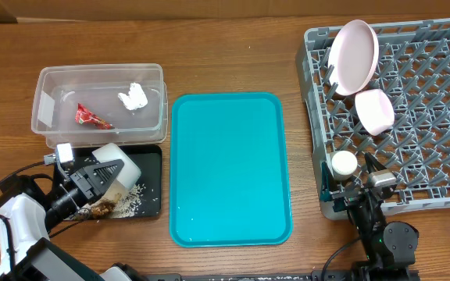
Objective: Sort waste into correct bins and load items into the dishwasher
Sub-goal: 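Tip the white bowl over the black tray to dump the food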
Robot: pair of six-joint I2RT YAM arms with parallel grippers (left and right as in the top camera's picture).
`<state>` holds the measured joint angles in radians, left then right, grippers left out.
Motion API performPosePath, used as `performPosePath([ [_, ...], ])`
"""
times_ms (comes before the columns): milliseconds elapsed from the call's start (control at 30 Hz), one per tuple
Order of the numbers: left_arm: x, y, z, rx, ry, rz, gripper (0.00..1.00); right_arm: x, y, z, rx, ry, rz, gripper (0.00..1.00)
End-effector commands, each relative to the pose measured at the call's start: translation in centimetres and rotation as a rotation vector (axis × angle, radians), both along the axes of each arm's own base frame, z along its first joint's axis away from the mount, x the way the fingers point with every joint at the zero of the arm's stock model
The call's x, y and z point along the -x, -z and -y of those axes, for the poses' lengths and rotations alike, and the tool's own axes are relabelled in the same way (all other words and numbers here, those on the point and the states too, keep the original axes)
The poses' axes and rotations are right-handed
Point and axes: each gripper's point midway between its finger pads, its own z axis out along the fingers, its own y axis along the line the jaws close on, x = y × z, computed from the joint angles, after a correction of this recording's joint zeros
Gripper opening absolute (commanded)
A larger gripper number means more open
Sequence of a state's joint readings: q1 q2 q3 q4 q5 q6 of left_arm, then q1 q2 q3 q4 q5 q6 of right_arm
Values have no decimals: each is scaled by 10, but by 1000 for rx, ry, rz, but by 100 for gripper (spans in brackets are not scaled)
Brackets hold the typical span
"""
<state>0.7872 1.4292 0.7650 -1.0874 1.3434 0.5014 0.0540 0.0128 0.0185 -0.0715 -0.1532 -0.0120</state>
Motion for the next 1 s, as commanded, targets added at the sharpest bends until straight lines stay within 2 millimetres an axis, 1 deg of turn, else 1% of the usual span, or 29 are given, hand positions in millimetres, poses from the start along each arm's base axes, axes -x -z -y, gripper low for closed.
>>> performPosePath([
  [0,-1,-14,1,4,-5,105,4,0,3,0,3,-1,0,100],
  [233,4,-19,7,-27,15,163,4,0,3,0,3,-1,0,100],
  [333,7,-19,9,-68,31,207,4,0,3,0,3,-1,0,100],
  [567,10,-16,7,-97,30,199,4,0,3,0,3,-1,0,100],
  [633,11,-17,3,-129,21,236,4,0,3,0,3,-1,0,100],
  [733,14,-17,-4,-124,-15,221,4,0,3,0,3,-1,0,100],
  [800,17,-14,-7,-154,-17,222,4,0,3,0,3,-1,0,100],
  [833,18,-12,-10,-149,-30,205,4,0,3,0,3,-1,0,100],
  [900,19,-13,-16,-82,-79,148,4,0,3,0,3,-1,0,100],
  [967,21,-13,-22,-96,-99,153,4,0,3,0,3,-1,0,100],
])
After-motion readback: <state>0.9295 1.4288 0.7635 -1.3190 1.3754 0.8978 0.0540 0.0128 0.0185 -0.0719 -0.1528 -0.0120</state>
